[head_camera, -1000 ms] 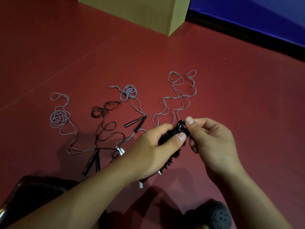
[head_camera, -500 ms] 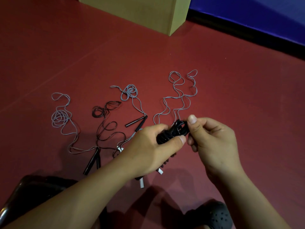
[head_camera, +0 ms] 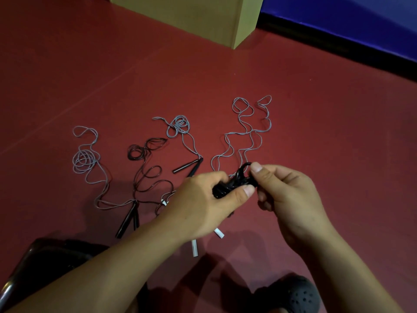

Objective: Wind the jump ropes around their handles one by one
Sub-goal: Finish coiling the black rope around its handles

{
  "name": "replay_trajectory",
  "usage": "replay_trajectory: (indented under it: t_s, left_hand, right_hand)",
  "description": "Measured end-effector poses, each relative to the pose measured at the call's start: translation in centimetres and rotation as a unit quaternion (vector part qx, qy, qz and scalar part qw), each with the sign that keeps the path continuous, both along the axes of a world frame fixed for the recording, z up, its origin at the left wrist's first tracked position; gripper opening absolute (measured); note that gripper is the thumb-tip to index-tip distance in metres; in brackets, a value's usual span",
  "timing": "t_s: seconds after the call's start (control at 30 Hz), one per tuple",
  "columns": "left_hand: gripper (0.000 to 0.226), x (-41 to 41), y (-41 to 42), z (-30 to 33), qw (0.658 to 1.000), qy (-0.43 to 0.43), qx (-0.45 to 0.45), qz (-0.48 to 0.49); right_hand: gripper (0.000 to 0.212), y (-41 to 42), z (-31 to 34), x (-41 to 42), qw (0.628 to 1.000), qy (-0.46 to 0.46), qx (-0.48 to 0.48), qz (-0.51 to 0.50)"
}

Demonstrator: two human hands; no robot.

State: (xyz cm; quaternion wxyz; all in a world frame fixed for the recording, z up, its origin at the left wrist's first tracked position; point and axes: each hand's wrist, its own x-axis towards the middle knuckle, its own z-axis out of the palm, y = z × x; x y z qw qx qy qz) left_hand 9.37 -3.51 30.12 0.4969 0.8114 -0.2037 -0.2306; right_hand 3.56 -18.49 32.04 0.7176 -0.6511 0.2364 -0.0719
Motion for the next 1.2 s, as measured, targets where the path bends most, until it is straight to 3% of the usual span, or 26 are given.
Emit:
replay_trajectory:
  t_s: [0.13,0.33,0.47,0.63,0.97,1.07,1.2]
  left_hand:
    - [0.043,0.1,-0.1,-0.1,1.000,0.029,0.005,-0.010]
    - [0.050,0.7,0.0,-0.6,0.997,0.066,0.010,-0.023]
    - [0.043,1.1,0.1,-0.5,0.996,0.082,0.026,-0.015]
    - [0.041,1.7,0.4,0.0,0.989,0.146,-0.004,0.035]
    - [0.040,3.6,5.3,1.3,0.977,0.091,-0.039,0.189]
    - [0.050,4.7,9.2,1.8,0.955,0.135,-0.033,0.261]
    - [0.054,5.8,14.5,2.4,0.870,0.316,-0.169,0.339]
  right_hand:
    - [0.019,-0.3,-0.4,0.1,0.999,0.010,0.032,-0.007]
    - [0.019,-0.2,-0.8,0.4,0.998,-0.011,0.048,-0.041]
    - [0.022,0.2,-1.0,0.7,0.997,-0.024,0.052,-0.055]
    - [0.020,0.8,-1.1,1.5,0.997,-0.036,0.051,-0.041]
    - [0.023,5.9,-2.4,5.4,0.996,-0.014,0.056,0.070]
    - [0.023,9.5,-3.4,6.8,0.991,-0.012,0.058,0.120]
    - [0.021,14.9,-5.3,8.3,0.982,-0.001,0.067,0.179]
